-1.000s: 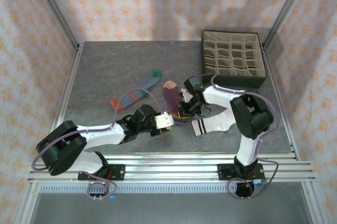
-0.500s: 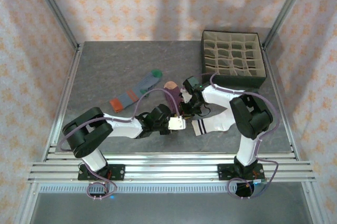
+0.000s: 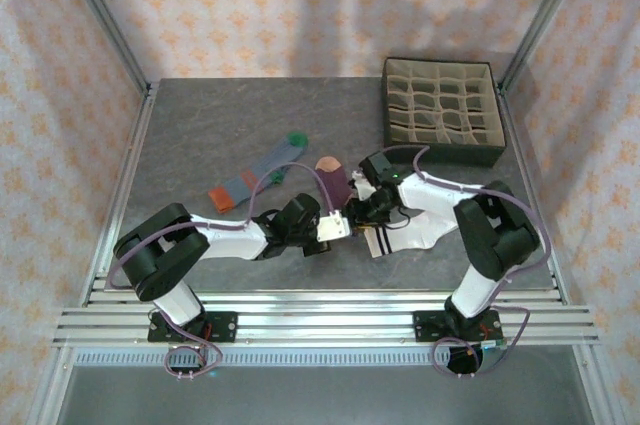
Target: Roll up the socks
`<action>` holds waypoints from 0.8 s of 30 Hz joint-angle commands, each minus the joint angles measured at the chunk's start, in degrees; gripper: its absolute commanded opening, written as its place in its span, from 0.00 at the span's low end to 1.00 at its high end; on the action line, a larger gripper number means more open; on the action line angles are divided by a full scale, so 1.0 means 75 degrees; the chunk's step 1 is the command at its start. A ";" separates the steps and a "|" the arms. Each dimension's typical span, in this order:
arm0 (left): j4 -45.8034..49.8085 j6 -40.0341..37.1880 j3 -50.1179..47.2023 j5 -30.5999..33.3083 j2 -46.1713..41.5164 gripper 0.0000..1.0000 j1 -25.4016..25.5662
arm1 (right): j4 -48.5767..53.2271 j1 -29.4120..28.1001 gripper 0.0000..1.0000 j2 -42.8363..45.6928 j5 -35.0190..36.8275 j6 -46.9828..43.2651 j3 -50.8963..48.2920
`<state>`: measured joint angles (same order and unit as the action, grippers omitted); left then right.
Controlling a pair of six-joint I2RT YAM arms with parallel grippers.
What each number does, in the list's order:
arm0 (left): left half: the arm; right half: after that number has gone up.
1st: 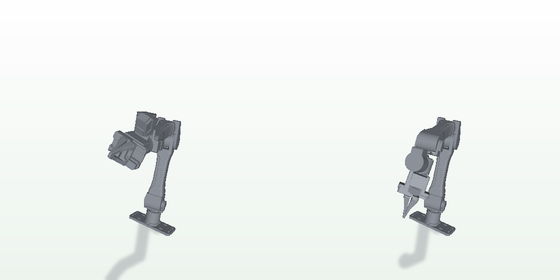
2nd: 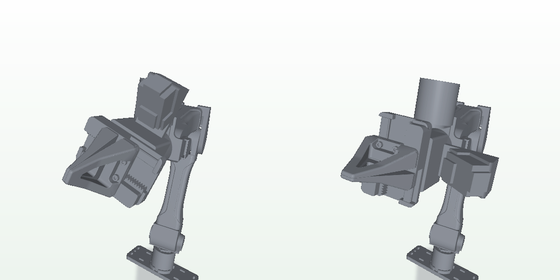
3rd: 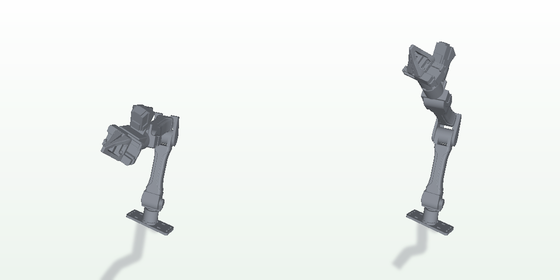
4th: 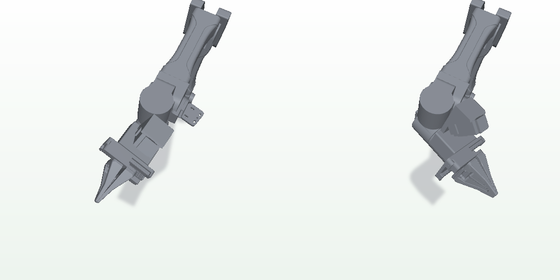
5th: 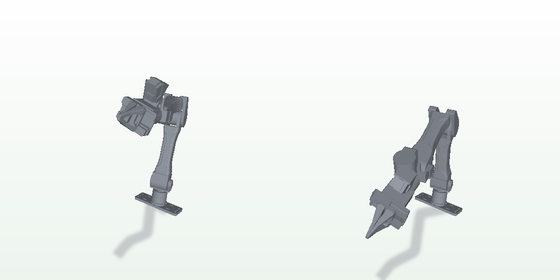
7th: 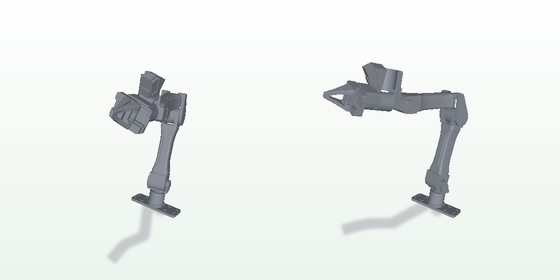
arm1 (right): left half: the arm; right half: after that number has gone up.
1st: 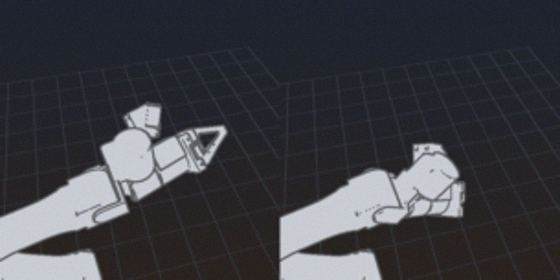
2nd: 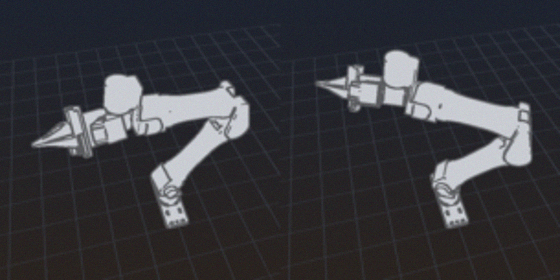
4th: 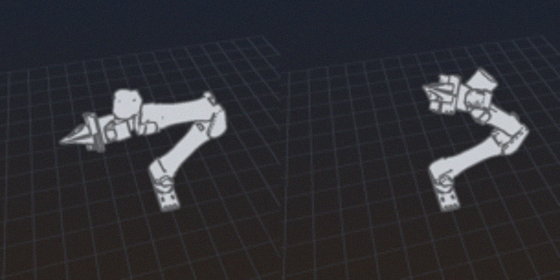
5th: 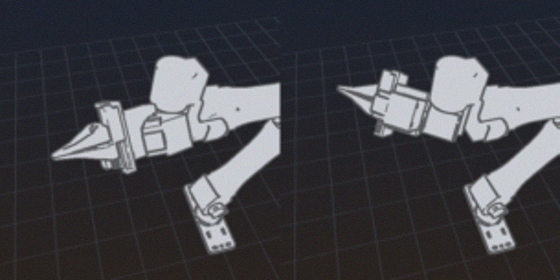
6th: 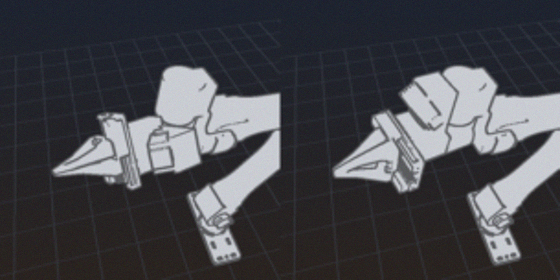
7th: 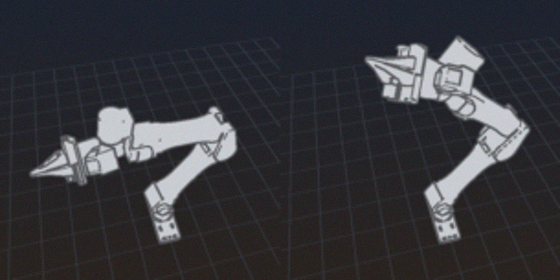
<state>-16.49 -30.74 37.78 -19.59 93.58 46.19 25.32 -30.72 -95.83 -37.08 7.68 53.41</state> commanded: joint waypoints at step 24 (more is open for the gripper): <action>0.4005 0.1825 0.2318 -0.3091 0.1801 0.00 -0.1623 | -0.2944 0.0158 0.55 0.1604 -0.0231 0.0506 -0.1497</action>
<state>6.02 -18.57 54.54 -43.48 103.24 34.57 8.95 -29.67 -83.50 -35.42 12.19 43.18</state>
